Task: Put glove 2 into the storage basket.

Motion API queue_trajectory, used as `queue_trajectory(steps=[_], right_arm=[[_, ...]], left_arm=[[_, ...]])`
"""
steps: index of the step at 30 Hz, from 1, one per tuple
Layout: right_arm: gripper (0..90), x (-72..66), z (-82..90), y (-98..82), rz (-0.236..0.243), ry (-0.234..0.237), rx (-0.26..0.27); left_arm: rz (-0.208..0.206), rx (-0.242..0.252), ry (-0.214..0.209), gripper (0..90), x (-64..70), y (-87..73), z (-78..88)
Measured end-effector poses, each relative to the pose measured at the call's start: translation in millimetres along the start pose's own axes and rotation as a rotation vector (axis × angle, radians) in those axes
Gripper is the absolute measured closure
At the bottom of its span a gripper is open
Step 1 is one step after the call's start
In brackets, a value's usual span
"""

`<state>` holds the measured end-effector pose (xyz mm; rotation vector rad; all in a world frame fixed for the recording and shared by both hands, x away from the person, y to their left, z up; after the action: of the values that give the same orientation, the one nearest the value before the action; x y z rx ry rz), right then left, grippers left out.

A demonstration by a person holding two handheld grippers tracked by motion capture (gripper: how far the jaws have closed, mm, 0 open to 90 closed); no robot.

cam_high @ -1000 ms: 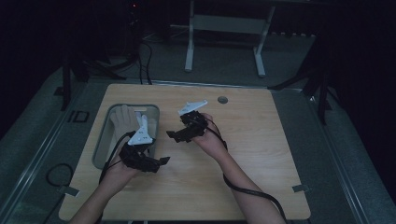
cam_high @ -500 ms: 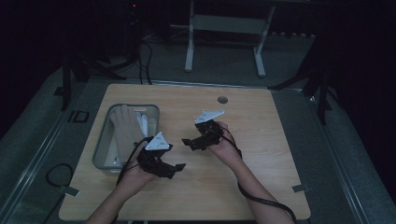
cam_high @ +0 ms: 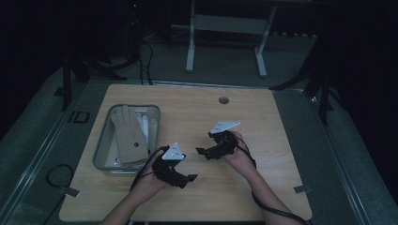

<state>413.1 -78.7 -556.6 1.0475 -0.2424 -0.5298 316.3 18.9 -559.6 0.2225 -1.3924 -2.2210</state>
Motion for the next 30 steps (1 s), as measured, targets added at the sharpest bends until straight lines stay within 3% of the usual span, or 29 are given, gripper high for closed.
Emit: queue_trajectory(steps=[5, 10, 30], right_arm=[[14.5, 4.7, 10.1, -12.8, -0.007, -0.013, -0.001], [14.3, 8.7, 17.7, -26.0, -0.019, -0.018, 0.01], [14.0, 20.3, 44.5, -77.4, -0.023, -0.081, 0.004]], left_arm=[[0.012, -0.001, -0.032, 14.3, 5.0, -6.6, -11.3], [-0.003, -0.013, -0.053, 14.3, 8.3, -14.4, -20.5], [-0.017, -0.02, -0.126, 14.3, 21.0, -28.2, -42.2]])
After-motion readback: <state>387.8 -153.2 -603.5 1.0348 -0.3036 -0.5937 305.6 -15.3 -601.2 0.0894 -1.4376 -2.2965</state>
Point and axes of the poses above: each handheld gripper's, and its own axes: z roughly backward along the jaws, y roughly out of its top, x roughly to its right, the point moved 9 cm from there along -z, roughly forward along the jaws, and after that the axes turned 11 degrees about x, right-handed, at the moved point
